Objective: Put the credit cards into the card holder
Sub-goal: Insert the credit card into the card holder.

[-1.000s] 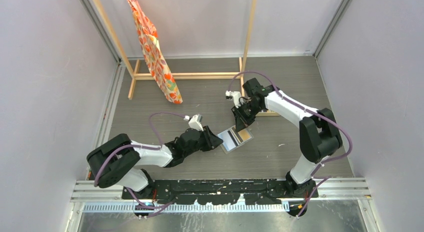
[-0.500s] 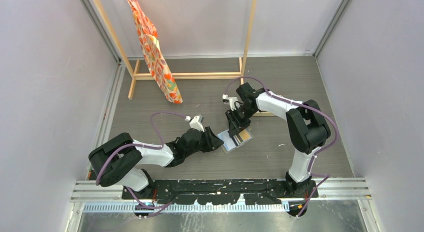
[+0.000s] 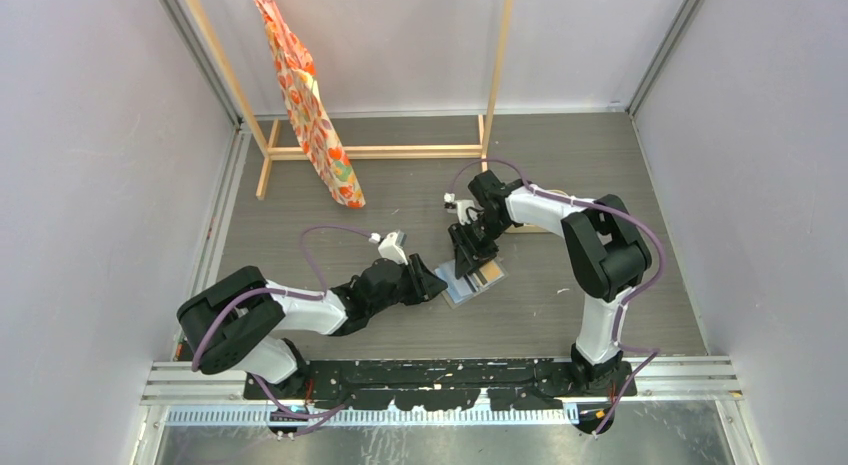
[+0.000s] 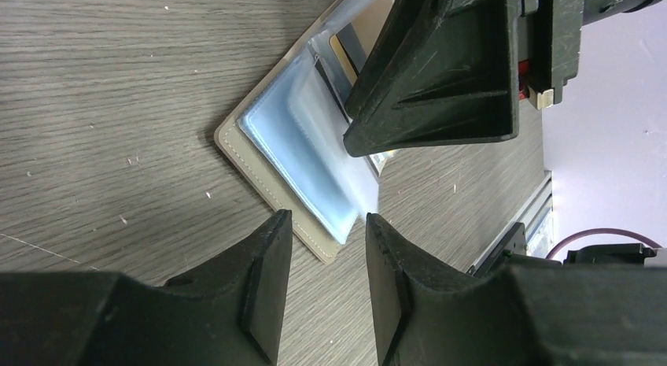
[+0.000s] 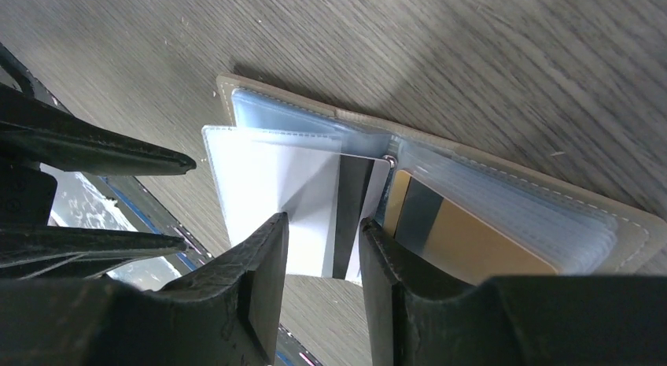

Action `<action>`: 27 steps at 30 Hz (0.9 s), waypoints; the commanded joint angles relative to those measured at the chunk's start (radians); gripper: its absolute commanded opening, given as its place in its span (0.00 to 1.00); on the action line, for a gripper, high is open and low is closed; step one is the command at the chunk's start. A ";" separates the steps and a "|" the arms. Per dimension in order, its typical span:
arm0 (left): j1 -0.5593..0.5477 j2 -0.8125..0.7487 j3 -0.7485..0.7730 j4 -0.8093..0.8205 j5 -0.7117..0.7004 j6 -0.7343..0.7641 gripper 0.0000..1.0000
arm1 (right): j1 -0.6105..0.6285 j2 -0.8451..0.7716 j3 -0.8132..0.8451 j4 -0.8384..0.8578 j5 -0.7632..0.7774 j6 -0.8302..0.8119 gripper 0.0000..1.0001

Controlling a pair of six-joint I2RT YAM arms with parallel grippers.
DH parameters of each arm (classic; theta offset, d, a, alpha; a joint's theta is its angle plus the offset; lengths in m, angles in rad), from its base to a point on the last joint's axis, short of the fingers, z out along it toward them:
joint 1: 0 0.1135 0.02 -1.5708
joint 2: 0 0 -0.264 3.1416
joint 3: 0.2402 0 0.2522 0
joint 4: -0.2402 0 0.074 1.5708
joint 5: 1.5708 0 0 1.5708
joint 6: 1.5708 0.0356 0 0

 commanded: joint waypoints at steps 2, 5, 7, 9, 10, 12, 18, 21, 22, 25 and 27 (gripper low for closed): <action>-0.003 -0.009 -0.008 0.063 -0.010 0.012 0.41 | 0.011 0.019 0.019 0.015 -0.016 0.008 0.44; -0.003 -0.007 -0.010 0.067 -0.008 0.012 0.41 | 0.018 0.021 0.025 0.004 -0.049 0.000 0.44; -0.003 -0.007 -0.010 0.068 -0.007 0.013 0.41 | 0.022 0.020 0.026 0.000 -0.064 -0.005 0.44; -0.003 -0.007 -0.012 0.073 -0.008 0.012 0.41 | 0.023 0.014 0.030 -0.005 -0.074 -0.012 0.44; -0.003 -0.007 -0.013 0.075 -0.008 0.013 0.41 | 0.024 0.010 0.031 -0.006 -0.081 -0.015 0.43; -0.003 -0.009 -0.015 0.078 -0.008 0.013 0.41 | 0.023 0.000 0.033 -0.010 -0.088 -0.020 0.43; -0.003 -0.029 -0.027 0.088 -0.012 0.010 0.40 | 0.017 -0.089 0.072 -0.116 -0.074 -0.175 0.44; -0.007 -0.076 -0.029 0.060 -0.031 0.021 0.39 | -0.007 -0.162 0.095 -0.237 -0.116 -0.349 0.45; -0.016 -0.099 -0.019 0.015 -0.045 0.030 0.39 | -0.019 -0.191 0.091 -0.253 -0.123 -0.387 0.45; -0.063 -0.190 0.059 -0.194 -0.112 0.097 0.39 | -0.059 -0.308 0.051 -0.231 -0.078 -0.405 0.45; -0.111 -0.250 0.125 -0.349 -0.190 0.154 0.39 | -0.094 -0.365 0.021 -0.193 -0.036 -0.391 0.45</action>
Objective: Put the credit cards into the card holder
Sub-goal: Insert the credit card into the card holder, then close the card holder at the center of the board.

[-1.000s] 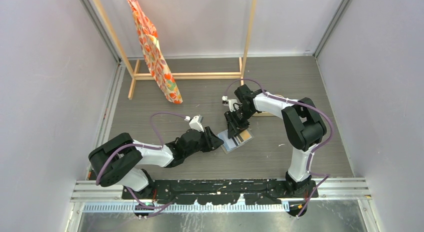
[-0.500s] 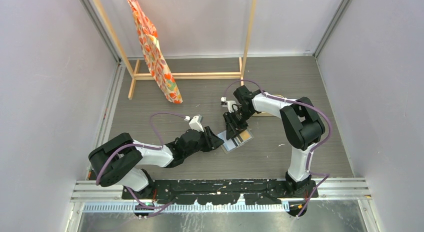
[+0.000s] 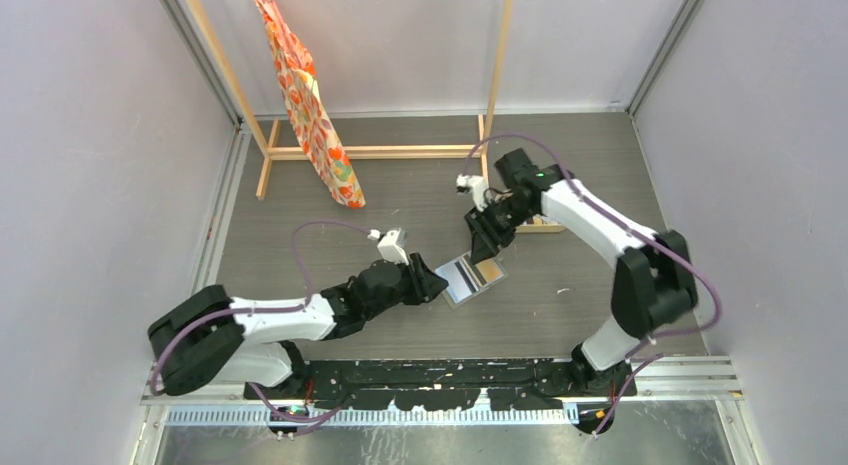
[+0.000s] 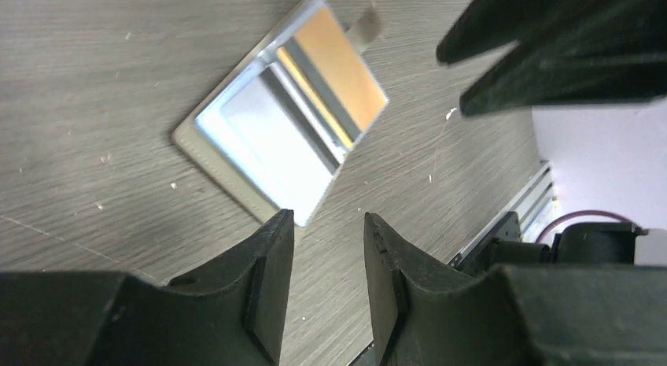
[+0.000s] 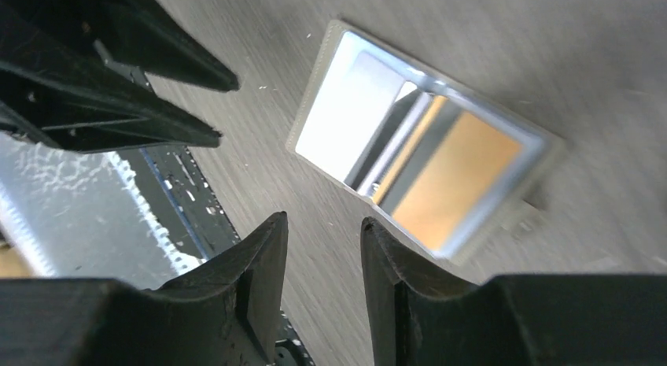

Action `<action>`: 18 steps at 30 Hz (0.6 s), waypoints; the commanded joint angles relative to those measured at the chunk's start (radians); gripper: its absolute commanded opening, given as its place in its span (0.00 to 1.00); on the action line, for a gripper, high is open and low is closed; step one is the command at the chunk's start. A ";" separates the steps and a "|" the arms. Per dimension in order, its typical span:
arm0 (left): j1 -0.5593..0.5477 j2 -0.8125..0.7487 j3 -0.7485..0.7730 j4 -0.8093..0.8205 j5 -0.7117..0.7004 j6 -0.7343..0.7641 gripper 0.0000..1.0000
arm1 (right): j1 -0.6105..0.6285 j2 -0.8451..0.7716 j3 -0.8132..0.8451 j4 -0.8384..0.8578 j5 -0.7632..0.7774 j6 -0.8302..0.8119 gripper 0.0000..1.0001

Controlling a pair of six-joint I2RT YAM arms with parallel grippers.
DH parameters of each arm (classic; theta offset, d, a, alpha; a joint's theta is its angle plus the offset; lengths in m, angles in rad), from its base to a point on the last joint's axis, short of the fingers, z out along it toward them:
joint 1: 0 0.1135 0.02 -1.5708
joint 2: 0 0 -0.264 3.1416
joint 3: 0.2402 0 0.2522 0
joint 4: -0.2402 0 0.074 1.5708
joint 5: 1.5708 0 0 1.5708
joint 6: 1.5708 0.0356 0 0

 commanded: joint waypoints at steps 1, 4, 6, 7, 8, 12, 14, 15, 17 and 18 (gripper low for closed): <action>-0.092 -0.139 0.158 -0.308 -0.181 0.149 0.40 | -0.078 -0.169 -0.030 0.020 0.064 -0.059 0.45; -0.141 -0.194 0.244 -0.470 -0.281 0.228 0.40 | -0.146 -0.204 -0.055 0.056 0.108 -0.018 0.44; -0.147 -0.225 0.264 -0.506 -0.296 0.262 0.41 | -0.171 -0.213 -0.071 0.084 0.118 0.011 0.43; -0.147 -0.241 0.260 -0.509 -0.298 0.272 0.42 | -0.175 -0.212 -0.078 0.095 0.127 0.021 0.42; -0.147 -0.257 0.249 -0.496 -0.302 0.277 0.47 | -0.176 -0.206 -0.081 0.097 0.139 0.025 0.42; -0.140 -0.345 0.118 -0.375 -0.323 0.233 0.93 | -0.177 -0.157 -0.076 0.093 0.163 0.031 0.43; -0.118 -0.387 0.039 -0.316 -0.295 0.163 1.00 | -0.176 -0.136 -0.079 0.103 0.183 0.035 0.43; -0.097 -0.406 0.004 -0.292 -0.273 0.112 1.00 | -0.177 -0.120 -0.081 0.108 0.195 0.035 0.43; -0.079 -0.433 -0.048 -0.271 -0.243 0.043 1.00 | -0.176 -0.096 -0.081 0.120 0.214 0.040 0.44; -0.077 -0.440 -0.060 -0.275 -0.238 0.016 1.00 | -0.176 -0.085 -0.081 0.124 0.219 0.045 0.44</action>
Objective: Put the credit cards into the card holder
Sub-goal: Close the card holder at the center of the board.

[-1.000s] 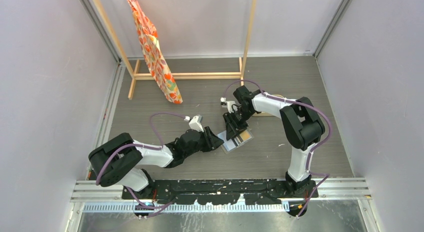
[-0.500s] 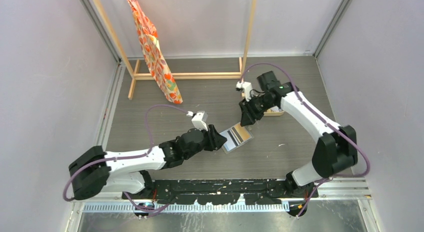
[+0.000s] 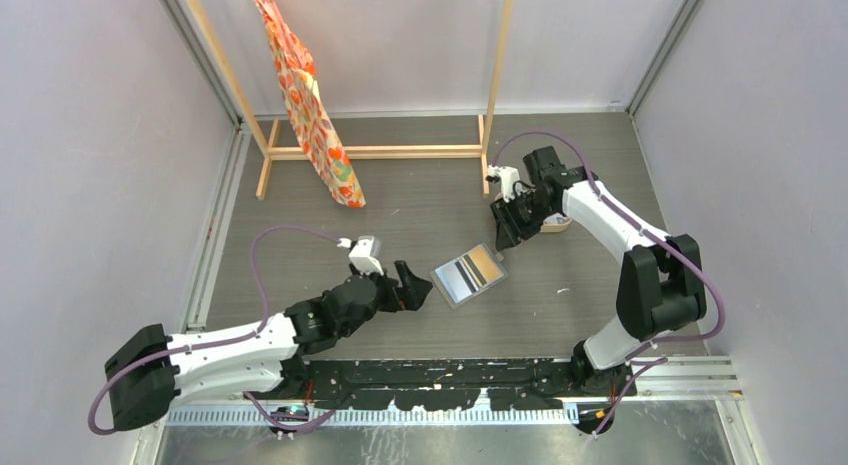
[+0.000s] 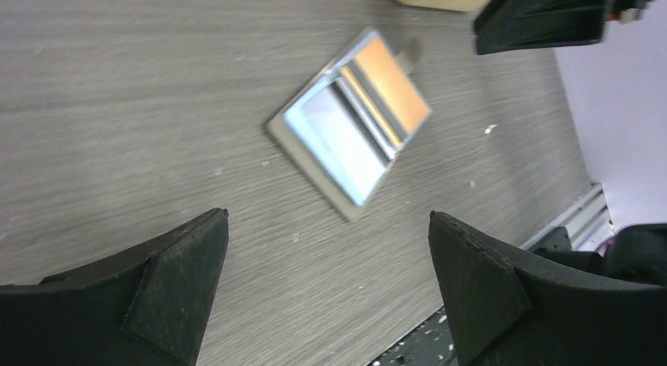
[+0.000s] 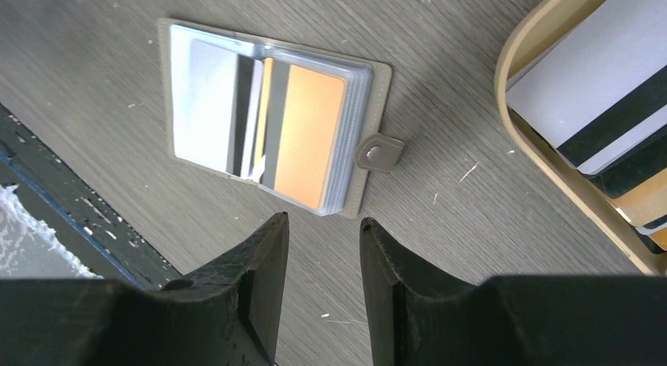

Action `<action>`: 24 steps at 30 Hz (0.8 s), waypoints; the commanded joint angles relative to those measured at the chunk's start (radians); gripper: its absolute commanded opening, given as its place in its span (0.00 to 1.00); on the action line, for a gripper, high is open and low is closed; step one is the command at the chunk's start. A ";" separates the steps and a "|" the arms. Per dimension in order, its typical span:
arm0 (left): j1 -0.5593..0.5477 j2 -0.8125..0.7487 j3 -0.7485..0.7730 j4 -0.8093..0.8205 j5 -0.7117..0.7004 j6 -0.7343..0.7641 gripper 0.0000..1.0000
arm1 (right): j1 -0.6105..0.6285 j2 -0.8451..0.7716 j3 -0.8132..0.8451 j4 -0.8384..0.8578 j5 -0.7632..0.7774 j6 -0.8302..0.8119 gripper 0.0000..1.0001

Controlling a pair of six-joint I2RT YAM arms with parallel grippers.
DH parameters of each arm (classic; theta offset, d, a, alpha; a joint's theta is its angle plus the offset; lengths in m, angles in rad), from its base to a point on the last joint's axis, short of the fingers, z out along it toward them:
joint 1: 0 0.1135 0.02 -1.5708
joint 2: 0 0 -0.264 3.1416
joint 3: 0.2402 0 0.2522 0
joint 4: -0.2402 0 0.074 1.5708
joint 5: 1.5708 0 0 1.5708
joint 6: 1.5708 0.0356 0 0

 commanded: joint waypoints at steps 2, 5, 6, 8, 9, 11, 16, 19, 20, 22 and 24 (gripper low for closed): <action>0.028 -0.033 -0.063 0.065 0.025 -0.183 0.99 | 0.003 0.046 -0.001 0.049 0.044 0.021 0.44; 0.028 0.030 -0.035 0.055 0.045 -0.236 0.93 | 0.004 0.057 0.003 0.048 0.030 0.020 0.44; 0.029 0.058 -0.020 0.053 0.048 -0.255 0.91 | 0.003 0.055 0.002 0.050 0.027 0.018 0.44; 0.034 0.122 0.007 0.069 0.049 -0.294 0.86 | 0.003 0.049 0.002 0.051 0.021 0.015 0.44; 0.036 0.158 0.018 0.087 0.053 -0.318 0.83 | 0.003 0.046 0.000 0.050 0.018 0.012 0.45; 0.047 0.226 0.030 0.139 0.071 -0.366 0.76 | 0.003 0.047 -0.001 0.050 0.015 0.007 0.45; 0.067 0.374 0.079 0.201 0.123 -0.436 0.66 | 0.003 0.059 0.001 0.053 0.021 0.011 0.45; 0.070 0.430 0.116 0.169 0.126 -0.465 0.65 | 0.003 0.065 -0.002 0.056 0.014 0.014 0.44; 0.070 0.442 0.126 0.154 0.129 -0.469 0.65 | 0.003 0.070 -0.003 0.055 0.008 0.019 0.43; 0.070 0.455 0.126 0.143 0.136 -0.483 0.65 | 0.003 0.078 -0.004 0.052 -0.002 0.023 0.43; 0.069 0.456 0.111 0.150 0.133 -0.496 0.66 | 0.004 0.091 -0.002 0.052 -0.008 0.024 0.43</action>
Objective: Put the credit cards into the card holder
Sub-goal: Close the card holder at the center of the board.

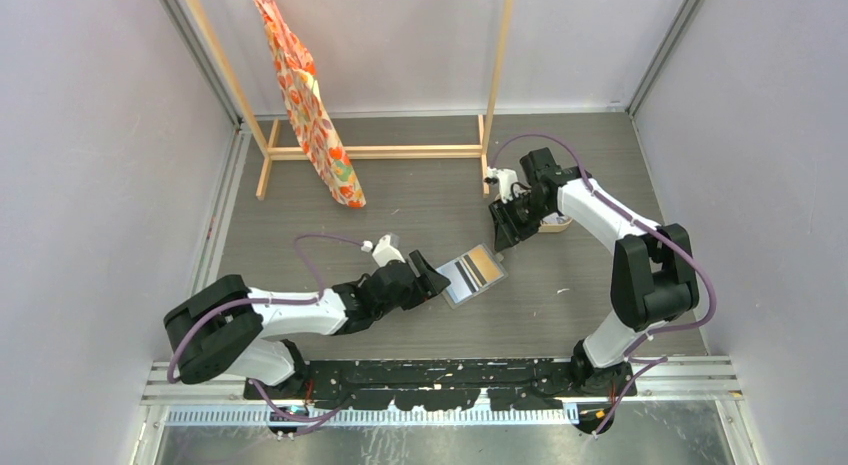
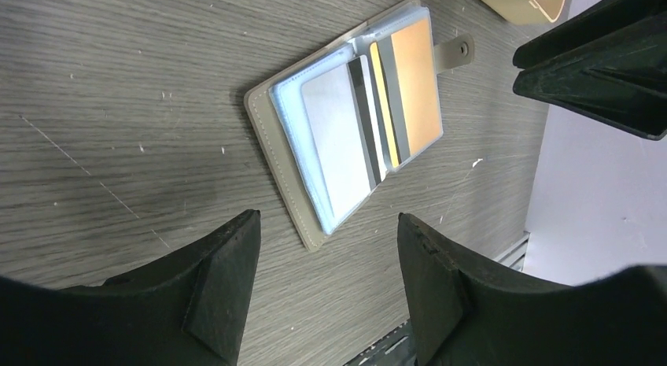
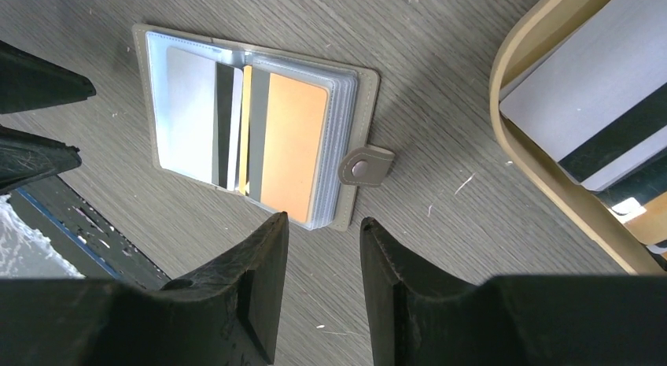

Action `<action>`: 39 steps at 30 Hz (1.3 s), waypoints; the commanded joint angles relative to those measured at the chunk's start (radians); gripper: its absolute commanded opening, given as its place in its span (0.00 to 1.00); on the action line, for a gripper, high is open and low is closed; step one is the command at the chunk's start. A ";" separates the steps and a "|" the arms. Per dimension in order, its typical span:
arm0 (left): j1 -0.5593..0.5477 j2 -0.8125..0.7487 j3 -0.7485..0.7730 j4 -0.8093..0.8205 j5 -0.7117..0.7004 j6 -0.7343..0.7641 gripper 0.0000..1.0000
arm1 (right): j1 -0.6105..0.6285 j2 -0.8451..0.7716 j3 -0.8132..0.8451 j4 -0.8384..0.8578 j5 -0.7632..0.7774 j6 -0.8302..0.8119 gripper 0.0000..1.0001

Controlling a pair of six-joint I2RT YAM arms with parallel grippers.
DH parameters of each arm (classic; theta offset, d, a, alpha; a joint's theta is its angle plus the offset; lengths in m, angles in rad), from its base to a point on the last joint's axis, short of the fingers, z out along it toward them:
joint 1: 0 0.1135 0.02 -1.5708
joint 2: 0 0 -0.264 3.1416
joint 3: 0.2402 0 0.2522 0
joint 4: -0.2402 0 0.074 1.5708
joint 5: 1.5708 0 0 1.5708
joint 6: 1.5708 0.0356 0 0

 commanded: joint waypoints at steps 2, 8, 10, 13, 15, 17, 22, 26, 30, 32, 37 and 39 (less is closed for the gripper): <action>0.003 0.007 -0.002 0.034 -0.006 -0.063 0.66 | 0.012 0.041 0.003 0.011 -0.032 0.011 0.43; 0.002 0.054 -0.001 0.056 0.009 -0.106 0.67 | 0.060 0.041 0.002 0.007 -0.035 -0.001 0.43; 0.002 0.070 0.003 0.065 0.015 -0.109 0.67 | 0.078 0.012 -0.006 0.015 -0.029 -0.009 0.43; 0.002 0.088 0.005 0.066 0.017 -0.112 0.67 | 0.083 -0.002 -0.016 0.024 -0.048 -0.009 0.38; 0.003 0.095 0.008 0.064 0.016 -0.117 0.67 | 0.086 0.027 -0.008 0.020 -0.036 -0.002 0.36; 0.002 0.105 0.014 0.065 0.021 -0.121 0.67 | 0.091 0.067 0.005 0.013 -0.002 0.004 0.35; 0.003 0.128 0.031 0.055 0.042 -0.134 0.68 | 0.101 0.101 0.008 0.026 0.061 0.035 0.36; 0.003 0.138 0.033 0.051 0.049 -0.142 0.68 | 0.100 0.145 0.019 0.017 0.098 0.038 0.37; 0.003 0.140 0.041 0.016 0.040 -0.152 0.68 | 0.101 0.192 0.032 -0.004 0.110 0.037 0.37; 0.002 0.147 0.045 0.011 0.037 -0.155 0.69 | 0.101 0.209 0.039 -0.016 0.100 0.038 0.37; 0.011 0.173 0.023 0.091 0.045 -0.137 0.69 | 0.101 0.244 0.052 -0.046 0.069 0.032 0.36; 0.017 0.173 0.005 0.157 0.057 -0.098 0.69 | 0.101 0.254 0.056 -0.056 0.064 0.031 0.36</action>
